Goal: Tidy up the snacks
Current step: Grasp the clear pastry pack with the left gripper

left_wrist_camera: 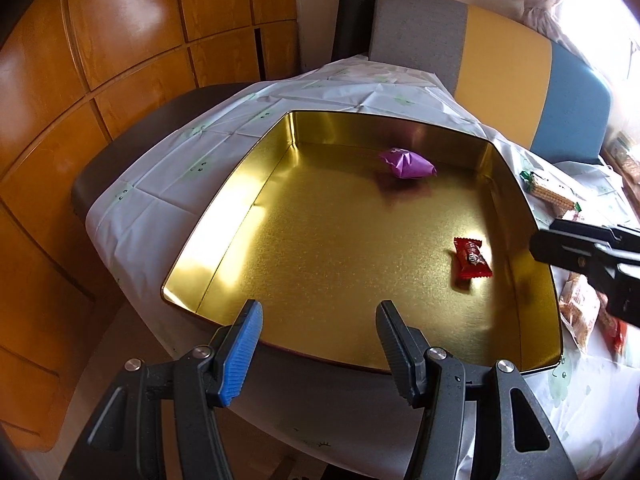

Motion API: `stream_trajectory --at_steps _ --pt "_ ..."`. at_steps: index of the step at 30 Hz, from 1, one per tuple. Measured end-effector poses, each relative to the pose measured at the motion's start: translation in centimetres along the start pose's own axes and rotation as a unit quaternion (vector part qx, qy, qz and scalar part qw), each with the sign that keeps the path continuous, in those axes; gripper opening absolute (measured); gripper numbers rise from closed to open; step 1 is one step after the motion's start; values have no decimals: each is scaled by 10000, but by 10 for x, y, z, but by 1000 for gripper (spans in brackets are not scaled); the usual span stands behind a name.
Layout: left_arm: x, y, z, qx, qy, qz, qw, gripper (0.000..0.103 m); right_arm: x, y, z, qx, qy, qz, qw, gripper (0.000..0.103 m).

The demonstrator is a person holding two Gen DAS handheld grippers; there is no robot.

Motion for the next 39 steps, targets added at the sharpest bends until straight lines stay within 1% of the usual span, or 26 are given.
stream_trajectory --at_steps 7,12,18,23,26,29,33,35,37,39 --pt "-19 4 1 -78 -241 -89 9996 60 -27 19 -15 -196 -146 -373 9990 36" --pt "-42 11 1 -156 -550 -262 9980 60 -48 41 -31 -267 -45 -1005 9946 36" --pt "-71 21 -1 -202 -861 -466 9950 60 -73 57 -54 -172 48 -1385 9902 36" --pt "-99 30 -6 -242 -1196 -712 9900 60 -92 65 -75 -33 34 -1601 9871 36" --pt "-119 36 -9 -244 -1427 -888 9855 60 -103 70 -85 27 49 -1758 9844 36" --pt "-137 40 -13 -264 -1655 -984 9809 60 -113 76 -94 89 56 -1879 9821 36" --pt "-163 42 -20 -235 -1954 -1195 9731 60 -130 84 -106 192 64 -2005 9795 36" --pt "-178 43 -25 -191 -2169 -1325 9670 60 -142 89 -113 265 45 -2061 9782 36" --pt "-191 43 -29 -178 -2364 -1392 9615 63 -157 94 -120 331 -29 -2166 9757 38" --pt "-206 42 -35 -148 -2582 -1489 9544 66 -176 99 -128 371 -229 -2246 9735 38"
Point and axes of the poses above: each gripper's, at about its wrist camera, not at the fingertips, and y roughly against the way its jaws point, x to its left, z to its top, the point moved 9 cm from there along -y, roughly the way its jaws point, and after that the axes turned 6 degrees about y, right-handed, at the moved point
